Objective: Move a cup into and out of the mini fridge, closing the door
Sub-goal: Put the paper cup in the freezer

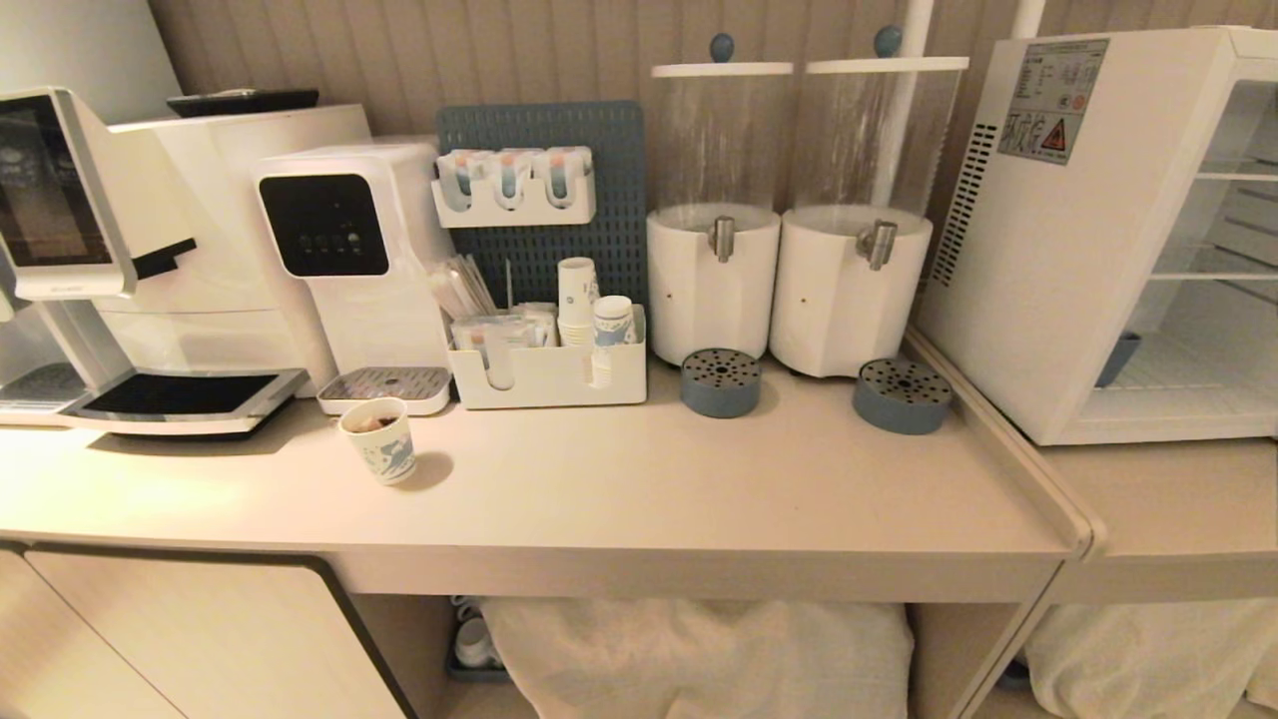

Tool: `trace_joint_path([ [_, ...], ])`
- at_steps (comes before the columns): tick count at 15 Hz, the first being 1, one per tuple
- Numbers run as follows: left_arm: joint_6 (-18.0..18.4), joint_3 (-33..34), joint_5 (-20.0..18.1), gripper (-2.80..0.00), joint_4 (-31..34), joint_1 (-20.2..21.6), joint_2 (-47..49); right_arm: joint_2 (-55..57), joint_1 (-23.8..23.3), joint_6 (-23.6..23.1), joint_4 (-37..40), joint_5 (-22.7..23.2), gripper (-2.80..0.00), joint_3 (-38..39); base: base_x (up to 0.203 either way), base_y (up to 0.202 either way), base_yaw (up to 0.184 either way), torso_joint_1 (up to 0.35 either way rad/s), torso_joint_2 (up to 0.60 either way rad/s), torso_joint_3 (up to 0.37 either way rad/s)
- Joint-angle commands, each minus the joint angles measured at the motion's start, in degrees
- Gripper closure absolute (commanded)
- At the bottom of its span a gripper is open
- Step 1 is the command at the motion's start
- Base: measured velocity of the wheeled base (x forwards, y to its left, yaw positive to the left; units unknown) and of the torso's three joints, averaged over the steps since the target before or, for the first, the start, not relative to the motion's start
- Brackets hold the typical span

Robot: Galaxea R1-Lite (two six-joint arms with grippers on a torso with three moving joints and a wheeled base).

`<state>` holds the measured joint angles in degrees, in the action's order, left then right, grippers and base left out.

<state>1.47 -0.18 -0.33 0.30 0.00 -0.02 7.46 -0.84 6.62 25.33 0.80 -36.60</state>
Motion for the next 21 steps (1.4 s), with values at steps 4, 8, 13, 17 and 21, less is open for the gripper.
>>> trace_joint_path([
  [4,0.02,0.01,-0.02,0.00,0.05,0.00,-0.06,-7.39,0.76,-4.52,-26.58,0.39,0.00,27.86,0.000,0.000,0.000,0.000,0.00,0.000],
  [8,0.02,0.01,-0.02,0.00,0.05,0.03,-0.06,-7.43,0.92,-8.95,-24.42,-0.59,0.00,36.34,0.000,0.000,0.000,0.000,0.00,0.000],
  [13,0.02,0.01,-0.02,0.00,0.05,0.05,-0.08,-7.46,1.02,-8.82,-21.37,-0.88,0.00,35.01,0.000,0.000,0.000,0.000,0.00,0.000],
  [17,0.11,-0.08,-0.11,0.00,0.13,0.01,-0.06,-7.46,1.02,-8.90,-21.37,-0.83,0.00,35.01,0.000,0.000,0.000,0.000,0.00,0.000],
  [21,0.28,-0.08,-0.11,0.00,0.13,0.05,-0.06,-7.46,0.95,-8.82,-21.37,-0.88,0.00,35.01,0.001,-0.149,0.002,0.003,0.00,-0.001],
])
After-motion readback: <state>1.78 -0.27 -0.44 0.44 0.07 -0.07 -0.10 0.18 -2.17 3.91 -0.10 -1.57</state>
